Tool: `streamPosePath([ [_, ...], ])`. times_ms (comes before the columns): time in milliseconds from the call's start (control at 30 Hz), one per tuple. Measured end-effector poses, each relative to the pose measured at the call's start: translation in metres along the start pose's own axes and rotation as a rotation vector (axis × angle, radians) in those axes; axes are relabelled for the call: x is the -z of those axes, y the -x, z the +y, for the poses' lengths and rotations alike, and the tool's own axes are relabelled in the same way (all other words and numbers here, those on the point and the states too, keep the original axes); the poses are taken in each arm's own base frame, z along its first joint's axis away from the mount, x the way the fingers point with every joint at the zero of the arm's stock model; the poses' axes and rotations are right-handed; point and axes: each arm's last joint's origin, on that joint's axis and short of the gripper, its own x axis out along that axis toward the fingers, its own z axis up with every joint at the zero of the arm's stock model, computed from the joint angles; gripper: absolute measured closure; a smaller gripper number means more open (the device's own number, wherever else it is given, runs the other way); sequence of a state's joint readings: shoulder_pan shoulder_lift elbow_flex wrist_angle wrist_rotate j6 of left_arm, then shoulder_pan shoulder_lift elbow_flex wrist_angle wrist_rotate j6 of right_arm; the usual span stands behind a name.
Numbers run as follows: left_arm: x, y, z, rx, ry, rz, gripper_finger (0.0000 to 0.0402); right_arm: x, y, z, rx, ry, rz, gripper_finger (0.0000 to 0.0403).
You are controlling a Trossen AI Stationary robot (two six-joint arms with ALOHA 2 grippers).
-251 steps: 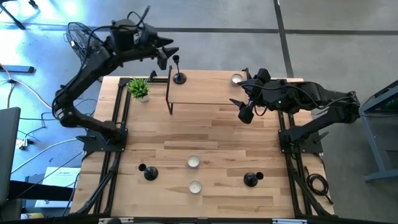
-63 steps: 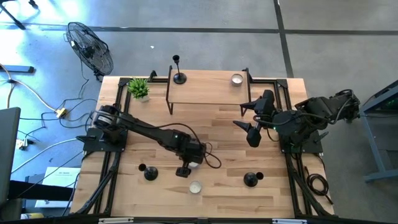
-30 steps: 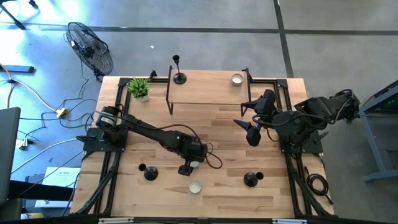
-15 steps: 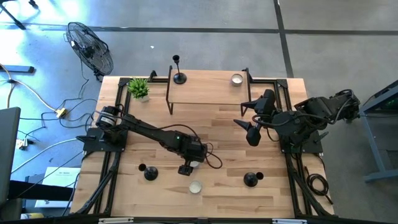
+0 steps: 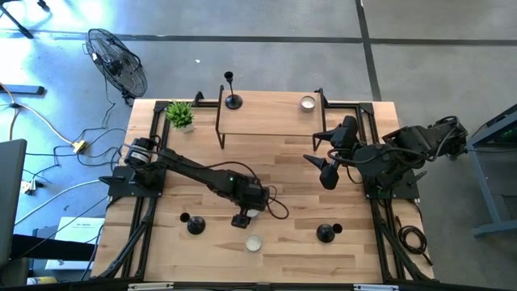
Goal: Pick & Place candle stick holders
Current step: Put the blue patterned scented candle on the shelf
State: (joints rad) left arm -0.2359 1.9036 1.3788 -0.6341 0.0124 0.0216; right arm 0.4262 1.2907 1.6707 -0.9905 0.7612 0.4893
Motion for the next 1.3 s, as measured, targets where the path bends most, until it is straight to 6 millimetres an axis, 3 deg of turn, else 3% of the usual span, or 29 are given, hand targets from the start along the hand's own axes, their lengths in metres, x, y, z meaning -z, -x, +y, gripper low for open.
streamPosePath([
  [600,0.004,-0.024,-0.001,0.053,0.006,0.055,0.0011,0.000,0.000,-0.001,0.020,0.004,-0.010,0.0091],
  [1300,0.006,-0.027,-0.002,0.076,0.030,0.072,0.0011,-0.001,0.000,0.000,0.018,0.009,-0.016,0.0091],
])
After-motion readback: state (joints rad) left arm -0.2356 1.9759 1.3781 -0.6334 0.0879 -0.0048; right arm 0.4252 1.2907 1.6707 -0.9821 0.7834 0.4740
